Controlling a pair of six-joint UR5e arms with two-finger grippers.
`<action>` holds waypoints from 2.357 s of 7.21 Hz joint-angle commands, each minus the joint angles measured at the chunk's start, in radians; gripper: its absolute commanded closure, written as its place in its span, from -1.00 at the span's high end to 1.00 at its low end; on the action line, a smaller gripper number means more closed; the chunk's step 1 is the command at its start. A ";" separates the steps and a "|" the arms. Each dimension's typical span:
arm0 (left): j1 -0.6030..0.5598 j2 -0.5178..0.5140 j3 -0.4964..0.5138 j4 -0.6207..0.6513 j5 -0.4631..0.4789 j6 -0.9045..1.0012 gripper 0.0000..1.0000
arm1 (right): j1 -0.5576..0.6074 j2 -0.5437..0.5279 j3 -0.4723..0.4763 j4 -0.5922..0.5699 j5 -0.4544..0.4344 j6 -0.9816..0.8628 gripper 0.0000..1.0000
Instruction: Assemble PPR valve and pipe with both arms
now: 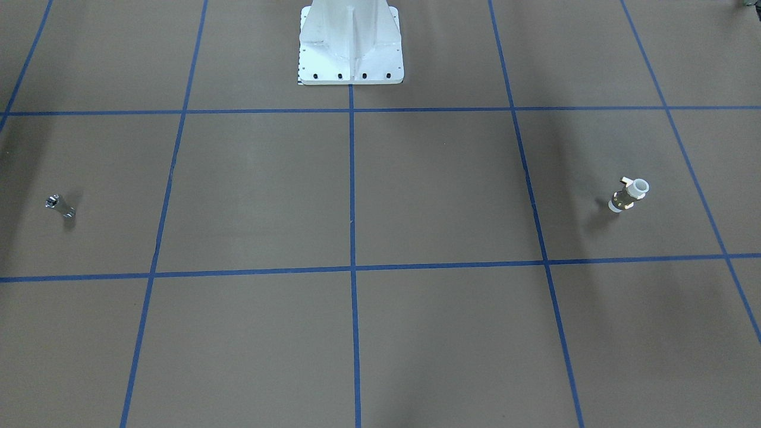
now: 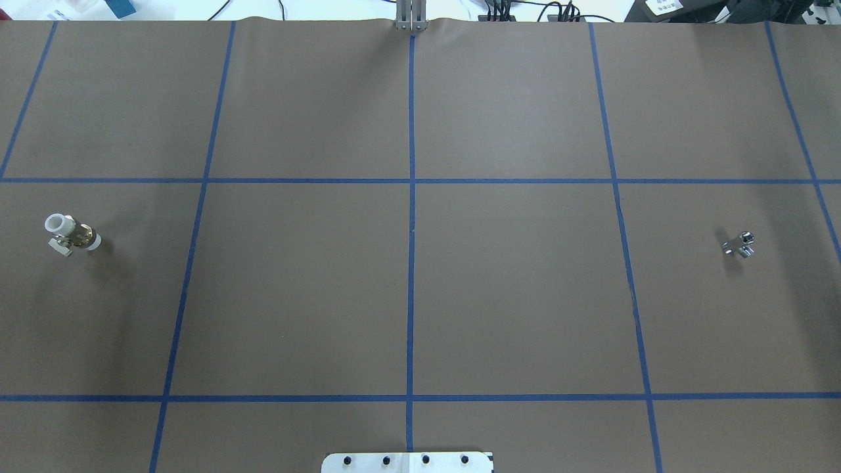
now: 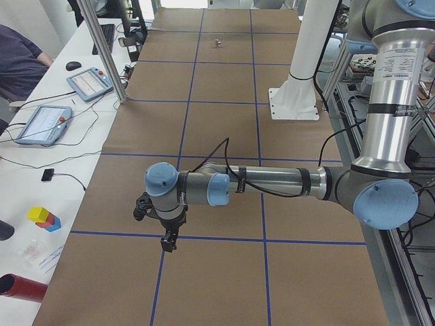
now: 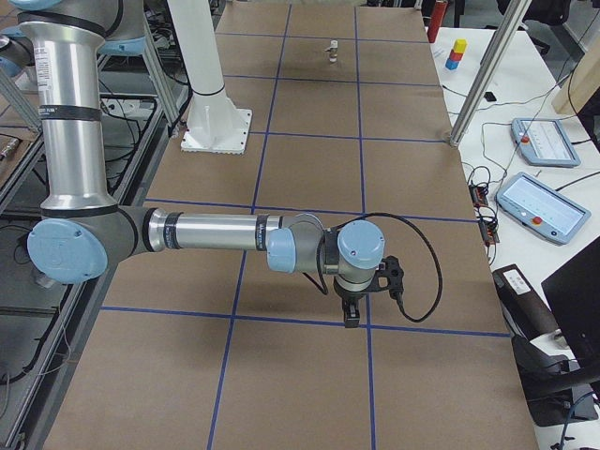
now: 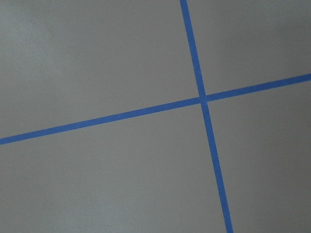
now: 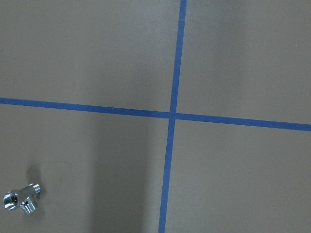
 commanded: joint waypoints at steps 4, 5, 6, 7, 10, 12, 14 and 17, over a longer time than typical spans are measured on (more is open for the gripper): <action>0.000 -0.004 -0.053 0.006 0.000 0.002 1.00 | 0.003 -0.006 0.010 0.005 -0.011 0.000 0.99; 0.006 -0.009 -0.079 -0.002 0.002 -0.003 1.00 | 0.003 -0.005 0.010 0.005 -0.011 0.000 0.99; 0.012 -0.018 -0.111 0.001 0.002 -0.059 1.00 | 0.003 -0.005 0.010 0.005 -0.010 0.000 0.99; 0.055 -0.044 -0.180 0.004 0.002 -0.134 1.00 | 0.003 -0.002 0.012 0.006 -0.009 0.000 0.99; 0.300 -0.090 -0.265 -0.035 0.002 -0.632 1.00 | 0.003 -0.008 0.039 0.011 -0.011 -0.003 0.99; 0.395 -0.073 -0.240 -0.116 0.012 -0.732 1.00 | 0.003 -0.009 0.040 0.011 -0.011 -0.003 0.99; 0.467 -0.024 -0.198 -0.262 0.050 -0.814 1.00 | 0.002 -0.009 0.040 0.012 -0.013 -0.005 0.99; 0.518 -0.016 -0.160 -0.311 0.071 -0.830 1.00 | 0.002 -0.008 0.038 0.011 -0.013 -0.003 0.99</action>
